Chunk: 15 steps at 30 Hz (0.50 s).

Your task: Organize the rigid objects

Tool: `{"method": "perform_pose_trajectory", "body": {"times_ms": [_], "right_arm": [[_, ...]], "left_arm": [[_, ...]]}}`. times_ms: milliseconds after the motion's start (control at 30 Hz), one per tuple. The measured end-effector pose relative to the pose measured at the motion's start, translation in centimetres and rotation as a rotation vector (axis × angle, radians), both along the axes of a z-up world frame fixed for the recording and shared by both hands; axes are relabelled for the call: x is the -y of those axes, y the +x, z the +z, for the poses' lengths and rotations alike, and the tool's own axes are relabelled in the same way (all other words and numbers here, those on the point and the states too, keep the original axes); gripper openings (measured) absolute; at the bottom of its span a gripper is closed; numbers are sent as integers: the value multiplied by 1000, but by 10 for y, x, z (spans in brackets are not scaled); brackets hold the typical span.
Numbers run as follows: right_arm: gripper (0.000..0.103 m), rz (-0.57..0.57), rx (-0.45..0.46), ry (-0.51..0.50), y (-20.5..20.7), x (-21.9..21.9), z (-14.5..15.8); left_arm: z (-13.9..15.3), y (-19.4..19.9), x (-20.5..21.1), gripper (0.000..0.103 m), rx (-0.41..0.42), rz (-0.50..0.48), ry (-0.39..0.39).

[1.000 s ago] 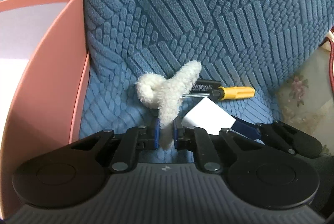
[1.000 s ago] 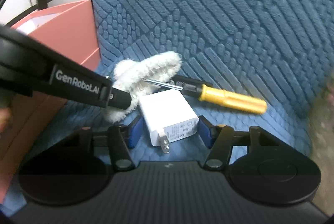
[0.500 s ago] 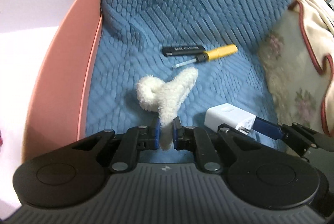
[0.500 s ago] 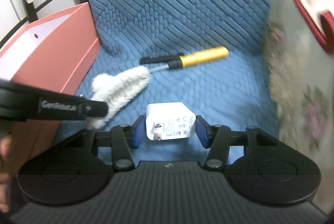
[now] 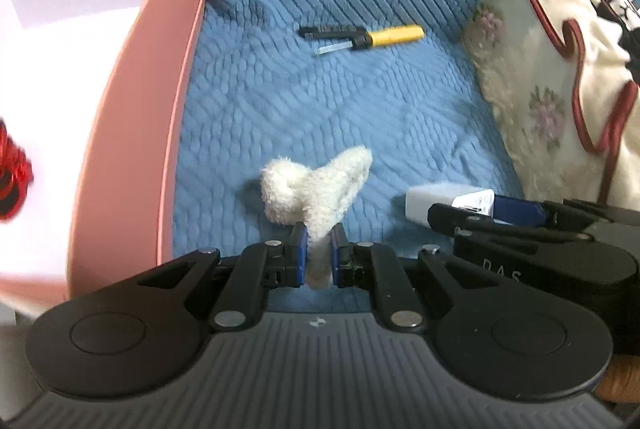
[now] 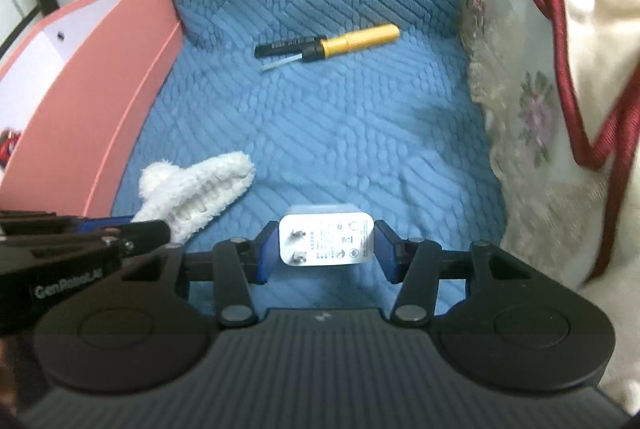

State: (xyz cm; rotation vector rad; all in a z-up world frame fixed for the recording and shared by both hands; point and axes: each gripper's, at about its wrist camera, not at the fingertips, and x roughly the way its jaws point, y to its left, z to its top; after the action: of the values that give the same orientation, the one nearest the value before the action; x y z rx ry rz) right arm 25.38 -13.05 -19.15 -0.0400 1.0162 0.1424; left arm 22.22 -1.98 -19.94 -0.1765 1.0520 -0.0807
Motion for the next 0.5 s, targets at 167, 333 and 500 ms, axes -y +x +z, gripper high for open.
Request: {"method": "perform_pose_trajectory", "body": {"times_ms": [167,333,500], "right_arm": [[53,3,-28,11,-20,4,-7],[53,6,-37,56,-26,11,-10],[62,-13,-39,80,-24,17,-11]], "left_arm": [[-9,-19,9,14,-31,-23,-3],[-15,-24,21,15,-62,-61,-4],[-14,-25,24,33,-80,-64,-5]]}}
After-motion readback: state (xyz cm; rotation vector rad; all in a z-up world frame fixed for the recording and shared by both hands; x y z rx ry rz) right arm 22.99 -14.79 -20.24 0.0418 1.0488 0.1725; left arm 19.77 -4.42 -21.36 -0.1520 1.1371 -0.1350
